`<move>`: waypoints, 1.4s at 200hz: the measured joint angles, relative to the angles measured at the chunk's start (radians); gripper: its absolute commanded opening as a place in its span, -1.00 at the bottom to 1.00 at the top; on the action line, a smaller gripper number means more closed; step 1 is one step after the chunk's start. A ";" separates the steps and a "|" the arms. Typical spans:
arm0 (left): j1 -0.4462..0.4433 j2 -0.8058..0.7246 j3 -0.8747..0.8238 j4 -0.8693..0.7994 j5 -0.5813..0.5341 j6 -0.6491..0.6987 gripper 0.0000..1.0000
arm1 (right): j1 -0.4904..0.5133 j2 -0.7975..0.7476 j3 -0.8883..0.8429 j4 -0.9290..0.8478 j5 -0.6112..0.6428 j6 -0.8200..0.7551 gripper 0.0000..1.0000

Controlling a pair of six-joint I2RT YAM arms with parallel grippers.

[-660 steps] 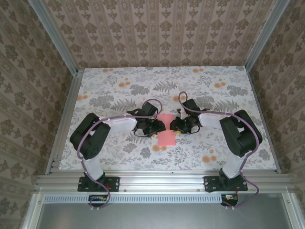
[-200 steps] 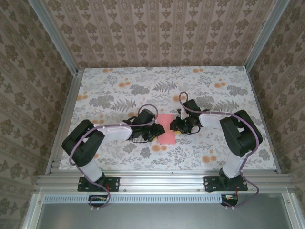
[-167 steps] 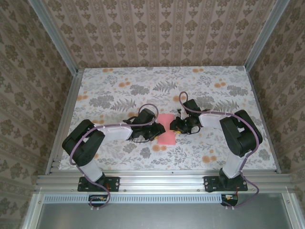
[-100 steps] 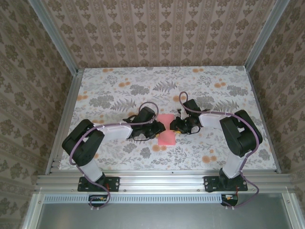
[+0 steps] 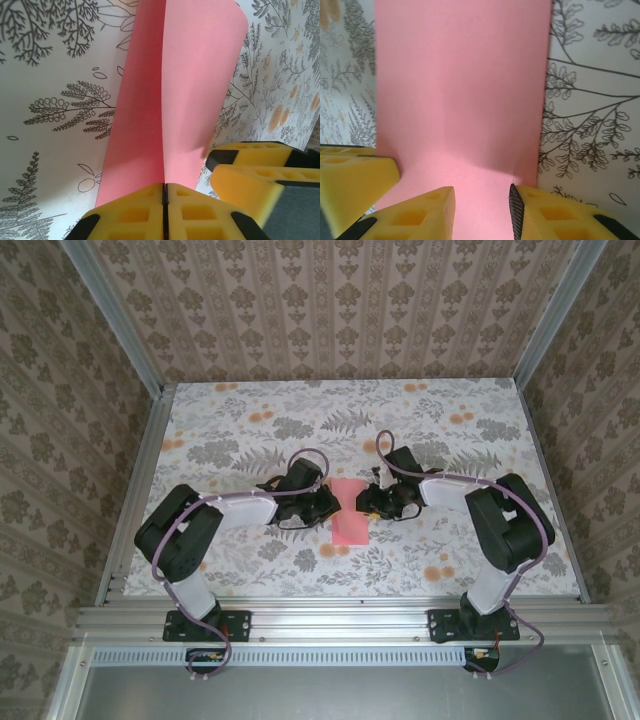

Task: Fold a paper plane with a square sheet of paper (pick it up from the middle)
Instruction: Fold the triangle a second time at the center of the table.

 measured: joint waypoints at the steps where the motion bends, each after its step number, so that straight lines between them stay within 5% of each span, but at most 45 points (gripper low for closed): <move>1: 0.000 0.000 0.000 0.000 0.000 0.000 -0.86 | 0.000 -0.002 0.000 0.000 0.000 0.000 -0.20; 67: 0.031 0.002 0.083 -0.096 0.043 0.027 -1.00 | 0.012 -0.299 -0.153 0.053 0.104 -0.115 -0.07; 104: 0.037 0.002 0.141 -0.156 0.061 0.053 -1.00 | 0.150 -0.453 -0.251 0.135 0.202 -0.269 -0.02; 154: 0.037 0.003 0.162 -0.213 0.068 0.071 -1.00 | 0.371 -0.473 -0.349 0.266 0.339 -0.477 0.16; 214: 0.037 0.010 0.162 -0.223 0.074 0.072 -1.00 | 0.468 -0.399 -0.328 0.329 0.505 -0.600 0.19; 280: 0.037 0.010 0.162 -0.224 0.077 0.072 -0.99 | 0.500 -0.347 -0.291 0.349 0.632 -0.634 -0.30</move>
